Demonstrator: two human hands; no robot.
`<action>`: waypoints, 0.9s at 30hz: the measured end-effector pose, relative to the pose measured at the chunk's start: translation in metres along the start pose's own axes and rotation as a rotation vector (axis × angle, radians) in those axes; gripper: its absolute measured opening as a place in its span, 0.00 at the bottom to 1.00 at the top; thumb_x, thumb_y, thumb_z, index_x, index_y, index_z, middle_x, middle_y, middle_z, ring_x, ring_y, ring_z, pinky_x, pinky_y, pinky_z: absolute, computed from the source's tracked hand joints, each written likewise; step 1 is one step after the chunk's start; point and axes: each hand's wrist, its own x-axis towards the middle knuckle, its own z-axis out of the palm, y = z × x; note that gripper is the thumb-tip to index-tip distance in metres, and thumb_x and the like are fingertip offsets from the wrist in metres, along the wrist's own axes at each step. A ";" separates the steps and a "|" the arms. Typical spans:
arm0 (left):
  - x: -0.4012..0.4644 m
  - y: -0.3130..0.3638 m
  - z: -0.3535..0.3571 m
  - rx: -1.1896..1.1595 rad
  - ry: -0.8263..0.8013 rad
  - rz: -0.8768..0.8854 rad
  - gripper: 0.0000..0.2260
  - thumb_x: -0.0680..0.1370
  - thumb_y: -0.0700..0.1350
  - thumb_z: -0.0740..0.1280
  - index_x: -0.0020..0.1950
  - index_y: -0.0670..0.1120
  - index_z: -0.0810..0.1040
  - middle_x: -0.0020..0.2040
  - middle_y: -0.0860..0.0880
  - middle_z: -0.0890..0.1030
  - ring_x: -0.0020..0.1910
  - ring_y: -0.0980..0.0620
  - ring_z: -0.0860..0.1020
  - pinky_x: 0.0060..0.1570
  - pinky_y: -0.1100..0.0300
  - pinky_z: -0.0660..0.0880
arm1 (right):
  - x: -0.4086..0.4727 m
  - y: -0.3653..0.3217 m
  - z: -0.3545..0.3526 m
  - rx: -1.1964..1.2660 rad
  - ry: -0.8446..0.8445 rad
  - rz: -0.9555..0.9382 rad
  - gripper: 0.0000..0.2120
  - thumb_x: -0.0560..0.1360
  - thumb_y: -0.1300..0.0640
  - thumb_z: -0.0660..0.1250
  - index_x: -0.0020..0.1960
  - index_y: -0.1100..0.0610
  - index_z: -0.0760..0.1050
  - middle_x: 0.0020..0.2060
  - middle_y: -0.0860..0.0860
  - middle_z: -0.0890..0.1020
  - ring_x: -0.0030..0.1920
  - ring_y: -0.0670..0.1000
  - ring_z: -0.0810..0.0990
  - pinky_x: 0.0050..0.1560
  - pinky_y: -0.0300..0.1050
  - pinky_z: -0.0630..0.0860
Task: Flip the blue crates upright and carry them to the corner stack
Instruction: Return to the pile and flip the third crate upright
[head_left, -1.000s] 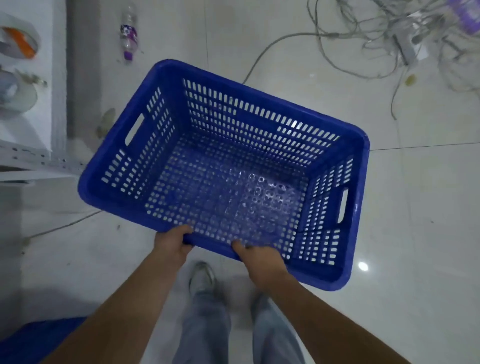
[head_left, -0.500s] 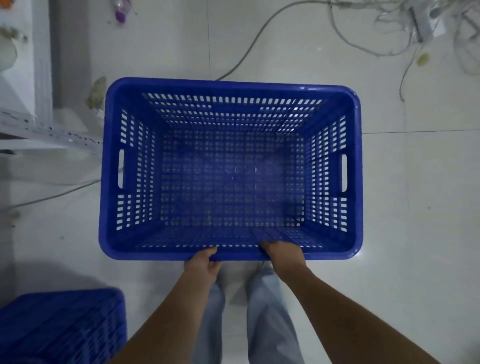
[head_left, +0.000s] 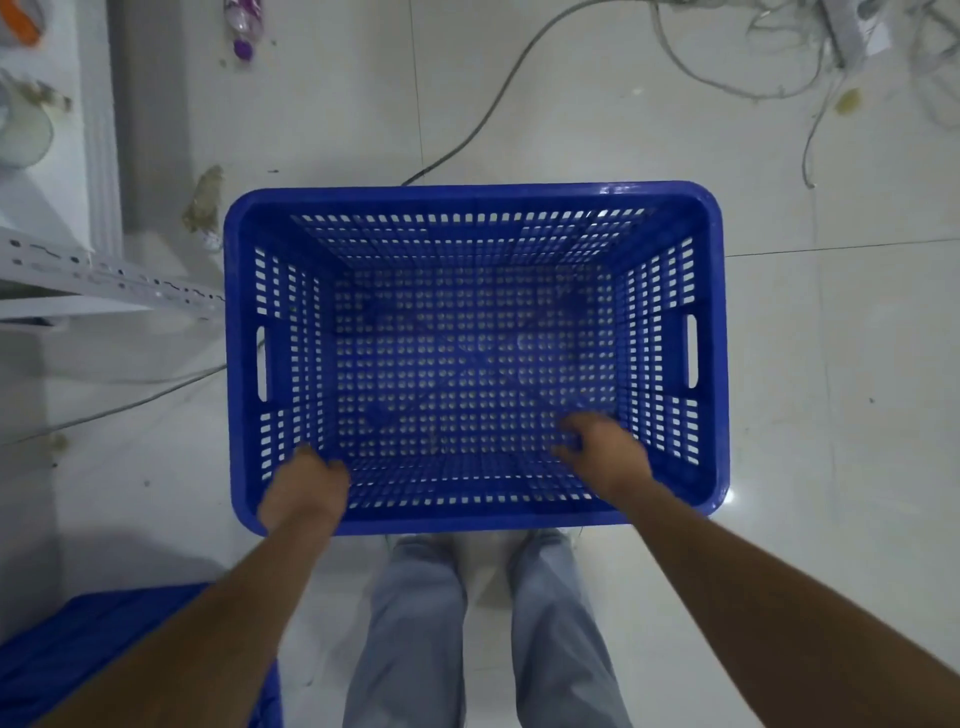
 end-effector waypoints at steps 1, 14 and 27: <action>0.011 0.001 -0.014 0.015 0.074 0.047 0.13 0.79 0.47 0.58 0.56 0.39 0.71 0.52 0.39 0.77 0.47 0.40 0.76 0.46 0.50 0.72 | 0.007 0.002 -0.017 0.077 0.140 0.025 0.17 0.77 0.52 0.65 0.64 0.56 0.74 0.62 0.55 0.77 0.57 0.57 0.78 0.53 0.50 0.76; 0.120 0.016 -0.076 -0.483 -0.092 -0.019 0.30 0.76 0.51 0.67 0.74 0.41 0.63 0.69 0.39 0.73 0.62 0.35 0.75 0.61 0.40 0.73 | 0.058 0.070 -0.100 0.493 0.530 0.561 0.26 0.75 0.60 0.64 0.71 0.63 0.63 0.66 0.60 0.71 0.63 0.62 0.73 0.56 0.56 0.74; 0.135 0.017 -0.071 -0.826 -0.120 -0.176 0.17 0.77 0.45 0.68 0.65 0.44 0.72 0.39 0.49 0.74 0.35 0.51 0.72 0.43 0.52 0.77 | 0.075 0.095 -0.101 0.748 0.382 0.619 0.19 0.72 0.60 0.70 0.61 0.63 0.72 0.47 0.59 0.78 0.45 0.58 0.78 0.58 0.61 0.77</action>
